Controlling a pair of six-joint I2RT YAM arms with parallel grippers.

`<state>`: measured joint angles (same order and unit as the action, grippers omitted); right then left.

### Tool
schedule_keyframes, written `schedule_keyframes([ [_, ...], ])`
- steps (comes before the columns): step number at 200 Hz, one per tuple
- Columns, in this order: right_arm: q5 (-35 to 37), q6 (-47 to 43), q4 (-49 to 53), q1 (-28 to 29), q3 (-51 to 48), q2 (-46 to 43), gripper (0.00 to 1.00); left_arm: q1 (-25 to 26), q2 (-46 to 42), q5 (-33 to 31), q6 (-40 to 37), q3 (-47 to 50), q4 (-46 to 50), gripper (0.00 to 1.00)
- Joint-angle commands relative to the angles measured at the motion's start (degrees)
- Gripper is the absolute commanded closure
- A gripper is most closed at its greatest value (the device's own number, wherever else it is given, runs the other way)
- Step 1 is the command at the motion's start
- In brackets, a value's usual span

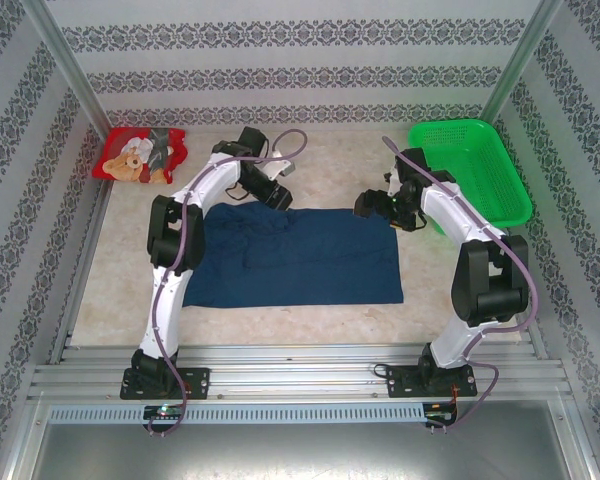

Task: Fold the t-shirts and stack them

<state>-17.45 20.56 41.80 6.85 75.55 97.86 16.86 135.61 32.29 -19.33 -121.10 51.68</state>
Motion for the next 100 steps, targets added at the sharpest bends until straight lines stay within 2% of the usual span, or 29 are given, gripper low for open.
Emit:
schedule_keyframes([
  [1, -1.07, -1.39, 1.18, -0.3, -0.82, -1.43, 0.02, 0.52, 1.84, -1.09, -1.64, -1.34, -0.14, 0.36],
  [59, -1.44, -1.79, 1.53, -0.44, -0.78, -1.78, 0.02, 1.08, 3.03, -2.67, -2.03, -0.1, -1.07, 0.38],
  [78, -1.44, -1.74, 1.62, -0.51, -0.75, -1.8, 0.03, 1.25, 3.25, -2.54, -1.94, 0.13, -1.3, 0.48],
  [94, -1.36, -1.77, 1.71, -0.58, -0.8, -1.95, 0.03, 1.35, 3.26, -2.64, -1.8, 0.83, -1.79, 0.61],
  [100, -1.36, -1.76, 1.7, -0.6, -0.84, -2.05, 0.03, 1.37, 3.26, -2.55, -1.76, 1.07, -1.91, 0.62],
])
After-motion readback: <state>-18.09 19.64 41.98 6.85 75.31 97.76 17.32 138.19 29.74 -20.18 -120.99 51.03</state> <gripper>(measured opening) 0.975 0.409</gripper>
